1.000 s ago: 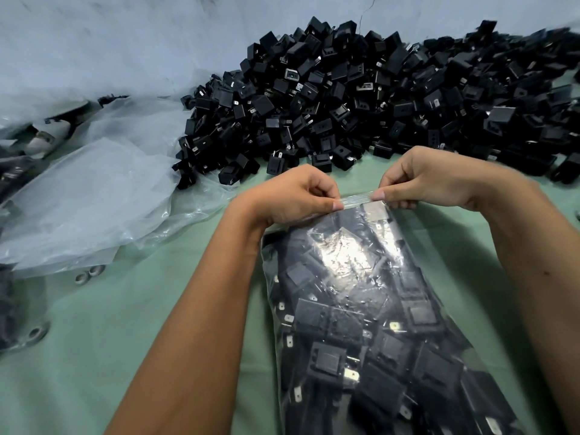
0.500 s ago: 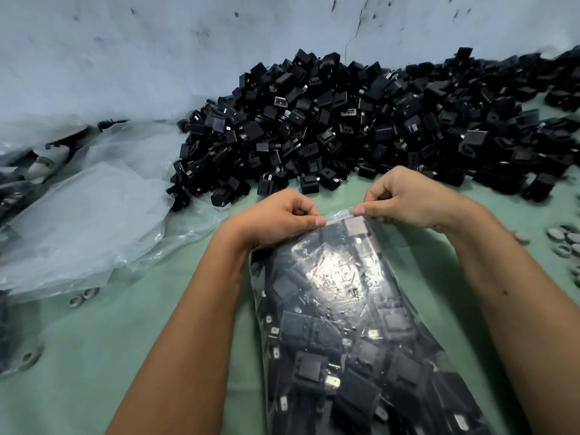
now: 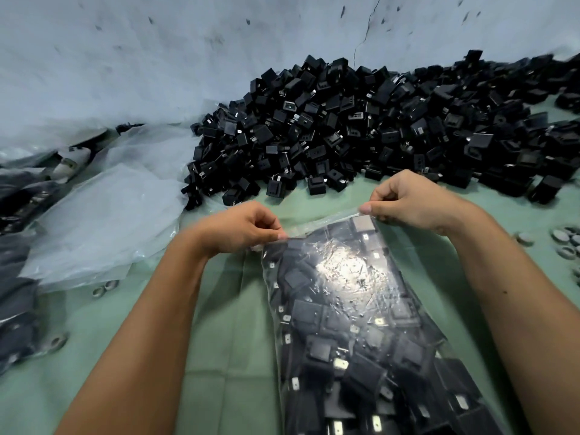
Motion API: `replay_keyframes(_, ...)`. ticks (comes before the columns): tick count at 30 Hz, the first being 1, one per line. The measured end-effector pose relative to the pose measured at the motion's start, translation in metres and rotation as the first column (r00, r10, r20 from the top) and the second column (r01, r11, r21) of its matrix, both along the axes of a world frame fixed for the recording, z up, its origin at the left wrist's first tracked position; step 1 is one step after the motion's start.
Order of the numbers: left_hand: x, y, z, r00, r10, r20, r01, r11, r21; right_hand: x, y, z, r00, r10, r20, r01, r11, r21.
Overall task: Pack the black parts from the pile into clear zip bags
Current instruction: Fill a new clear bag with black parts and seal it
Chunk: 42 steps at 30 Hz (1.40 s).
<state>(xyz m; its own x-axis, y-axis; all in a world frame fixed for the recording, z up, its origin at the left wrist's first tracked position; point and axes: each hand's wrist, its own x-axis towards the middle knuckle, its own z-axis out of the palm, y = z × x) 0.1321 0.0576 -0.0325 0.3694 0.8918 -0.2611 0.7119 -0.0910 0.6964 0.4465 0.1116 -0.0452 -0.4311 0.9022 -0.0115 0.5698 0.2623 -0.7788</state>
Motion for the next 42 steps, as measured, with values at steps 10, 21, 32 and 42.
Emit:
replay_keyframes(10, 0.005, -0.029, -0.003, 0.850, 0.483, -0.210, -0.407, 0.855, 0.320, -0.009, -0.034, 0.003, 0.962, -0.258, 0.090, 0.253, 0.965, 0.064)
replay_keyframes(21, 0.036, -0.102, 0.003, 0.771, 0.615, 0.164, -0.589, 0.787, -0.183, -0.026, -0.138, 0.045, 0.995, -0.088, 0.053, 0.101, 0.938, -0.332)
replay_keyframes(32, -0.087, -0.146, 0.074, 0.551, 0.730, 0.404, -0.785, 0.618, -0.045, -0.198, -0.123, 0.068, 0.811, -0.240, -0.533, 0.035, 0.931, -0.364)
replay_keyframes(42, -0.270, -0.194, 0.114, 0.069, 0.997, 0.033, -0.885, 0.046, 0.463, -0.465, -0.131, 0.094, 0.733, 0.053, -0.678, -0.408, 0.833, -0.375)
